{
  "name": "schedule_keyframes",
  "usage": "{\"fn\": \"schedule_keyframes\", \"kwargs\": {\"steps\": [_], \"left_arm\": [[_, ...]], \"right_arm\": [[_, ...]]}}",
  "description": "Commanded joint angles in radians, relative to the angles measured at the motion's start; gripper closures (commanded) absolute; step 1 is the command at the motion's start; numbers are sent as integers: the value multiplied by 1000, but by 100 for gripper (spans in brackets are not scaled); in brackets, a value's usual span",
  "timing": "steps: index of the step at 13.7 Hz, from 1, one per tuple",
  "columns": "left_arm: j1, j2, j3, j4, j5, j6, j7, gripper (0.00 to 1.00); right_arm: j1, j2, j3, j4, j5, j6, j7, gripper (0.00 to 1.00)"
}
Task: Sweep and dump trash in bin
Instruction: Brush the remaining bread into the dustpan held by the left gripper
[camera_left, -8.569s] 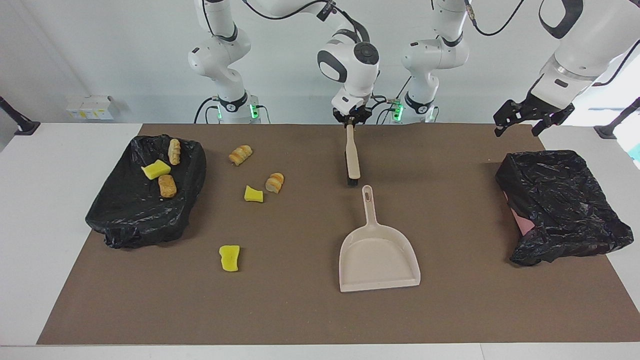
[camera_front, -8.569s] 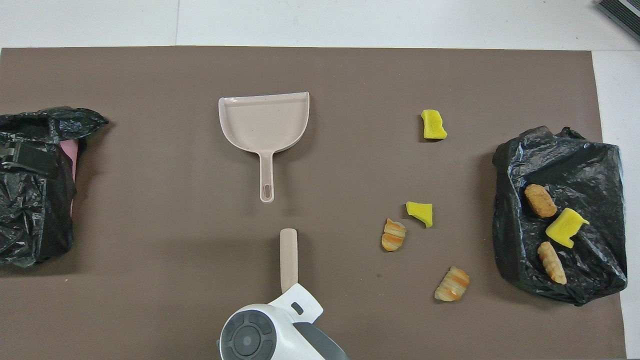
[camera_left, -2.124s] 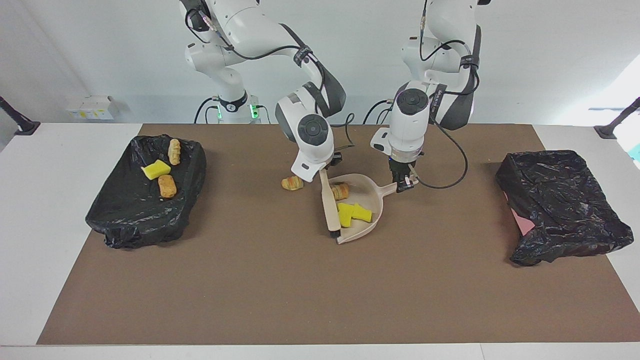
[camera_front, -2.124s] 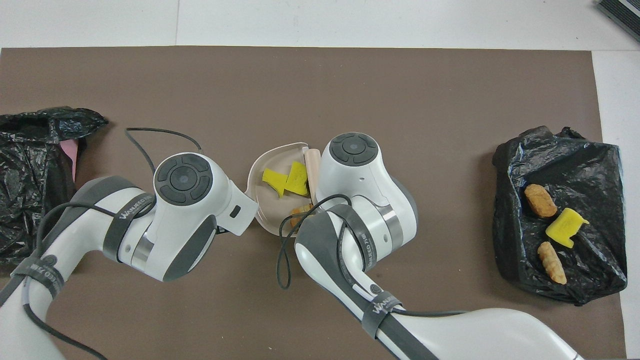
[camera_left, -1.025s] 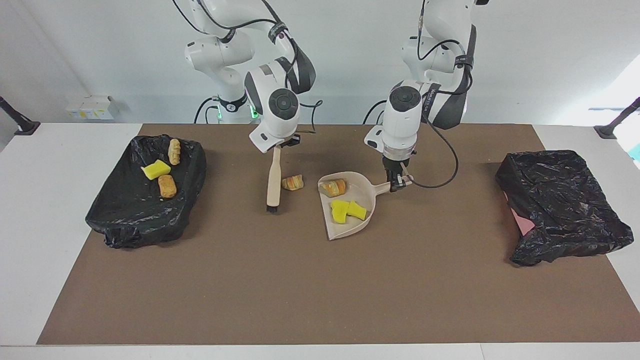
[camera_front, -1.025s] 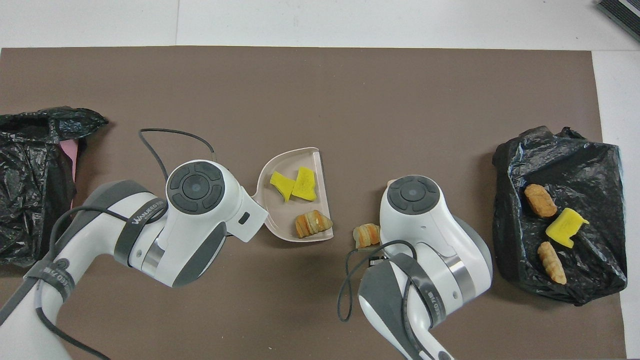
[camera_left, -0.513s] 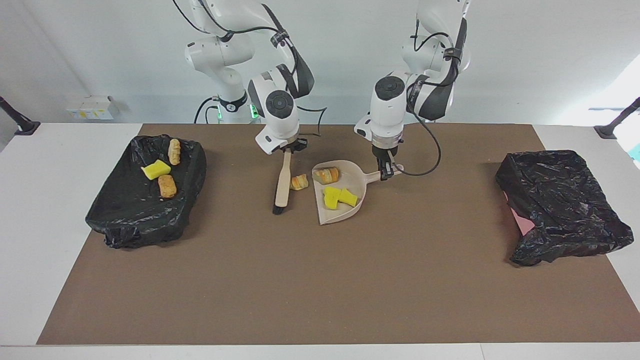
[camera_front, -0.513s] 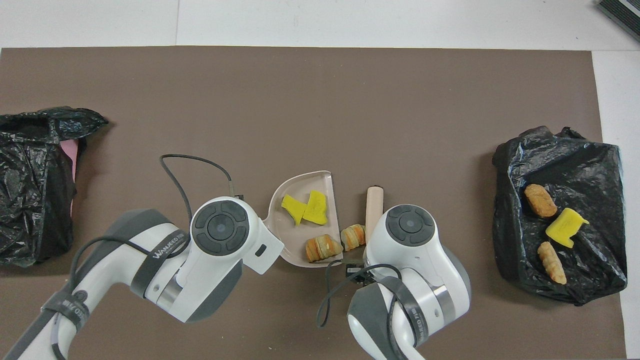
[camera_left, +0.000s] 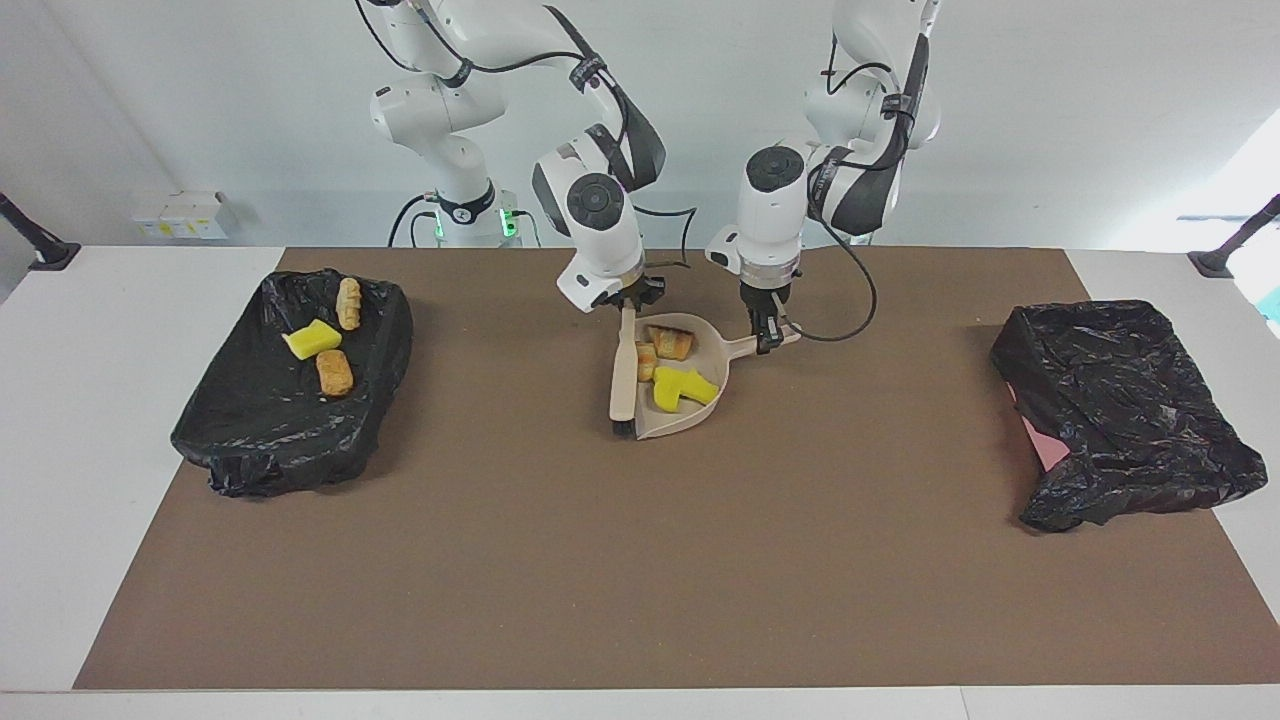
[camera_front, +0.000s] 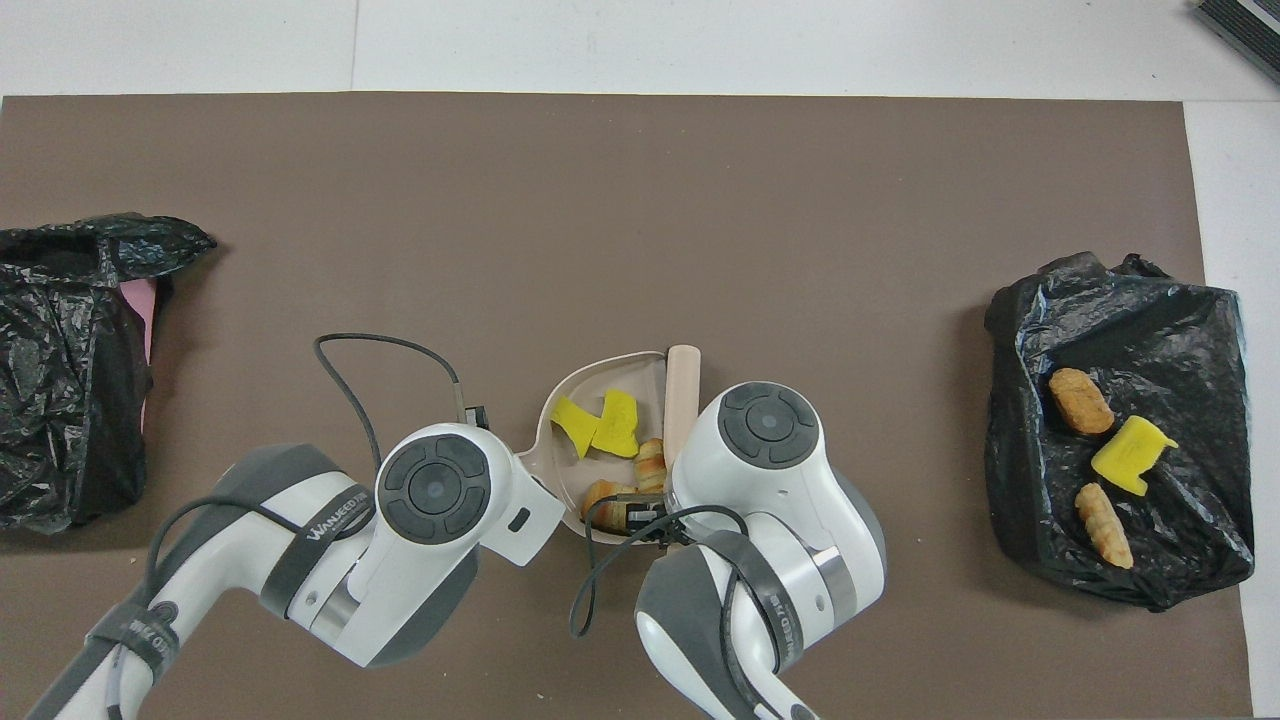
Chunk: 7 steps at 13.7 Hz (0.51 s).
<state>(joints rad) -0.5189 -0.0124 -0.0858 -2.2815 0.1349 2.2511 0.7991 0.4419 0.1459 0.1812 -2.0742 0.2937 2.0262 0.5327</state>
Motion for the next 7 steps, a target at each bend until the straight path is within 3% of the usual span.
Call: {"fn": "schedule_keyframes", "kwargs": {"steps": [1, 7], "left_arm": [[39, 35, 5, 3, 6, 67, -15, 100], [118, 88, 5, 86, -17, 61, 25, 100]], "right_arm": [[15, 40, 6, 88, 57, -15, 4, 100], [-15, -25, -6, 118, 39, -104, -8, 100]]}}
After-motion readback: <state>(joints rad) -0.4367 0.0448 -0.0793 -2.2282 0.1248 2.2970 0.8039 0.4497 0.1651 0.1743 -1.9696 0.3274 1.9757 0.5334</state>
